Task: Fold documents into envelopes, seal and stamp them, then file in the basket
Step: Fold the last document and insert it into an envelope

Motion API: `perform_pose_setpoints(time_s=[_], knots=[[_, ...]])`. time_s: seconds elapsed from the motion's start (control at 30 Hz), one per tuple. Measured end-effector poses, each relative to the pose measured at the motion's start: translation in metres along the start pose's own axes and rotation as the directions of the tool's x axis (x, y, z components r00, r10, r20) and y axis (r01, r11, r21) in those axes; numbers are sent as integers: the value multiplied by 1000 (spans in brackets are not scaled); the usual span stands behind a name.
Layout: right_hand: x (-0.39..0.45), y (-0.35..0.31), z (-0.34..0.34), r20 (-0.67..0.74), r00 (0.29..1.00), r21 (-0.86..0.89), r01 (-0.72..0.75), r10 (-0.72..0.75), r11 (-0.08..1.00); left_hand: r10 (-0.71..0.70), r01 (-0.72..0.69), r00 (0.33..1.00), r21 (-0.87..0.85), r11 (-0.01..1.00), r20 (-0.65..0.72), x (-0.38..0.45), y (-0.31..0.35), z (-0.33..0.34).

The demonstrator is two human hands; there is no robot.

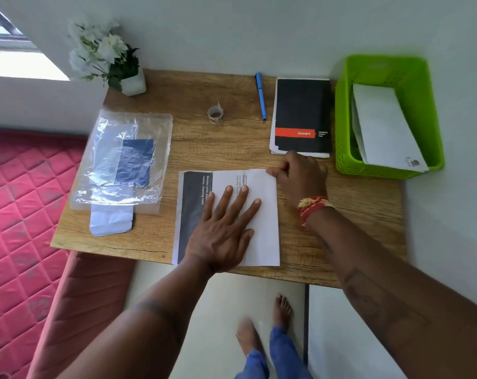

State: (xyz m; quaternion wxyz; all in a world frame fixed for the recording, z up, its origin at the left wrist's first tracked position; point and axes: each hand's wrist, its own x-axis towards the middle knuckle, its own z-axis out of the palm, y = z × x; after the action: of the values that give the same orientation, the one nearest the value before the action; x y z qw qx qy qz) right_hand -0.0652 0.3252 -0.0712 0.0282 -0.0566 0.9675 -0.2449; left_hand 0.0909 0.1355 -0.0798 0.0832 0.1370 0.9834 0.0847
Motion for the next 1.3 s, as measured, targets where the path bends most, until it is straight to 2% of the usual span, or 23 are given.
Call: perform_pose_setpoints(time_s=[0.2,0.3,0.43,0.6,0.93,1.3], knots=[[-3,6,9,-83,996,22,45,-43,999,-3,3,1000,6,1000,1,0,0,1],[-5,6,6,-73,997,62,41,-36,997,-1,1,1000,2,1000,-6,0,1,1],[-26,14,-1,-48,994,93,104,-99,990,-7,7,1000,2,1000,-12,-1,0,5],[-72,23,-2,-21,995,49,102,-101,994,-15,15,1000,12,1000,-24,-1,0,7],[-123,23,-19,151,983,31,105,-109,994,-26,26,999,17,1000,-32,-1,0,7],[-138,31,-35,380,908,-37,207,-178,978,-39,40,999,20,999,-26,-2,5,1]])
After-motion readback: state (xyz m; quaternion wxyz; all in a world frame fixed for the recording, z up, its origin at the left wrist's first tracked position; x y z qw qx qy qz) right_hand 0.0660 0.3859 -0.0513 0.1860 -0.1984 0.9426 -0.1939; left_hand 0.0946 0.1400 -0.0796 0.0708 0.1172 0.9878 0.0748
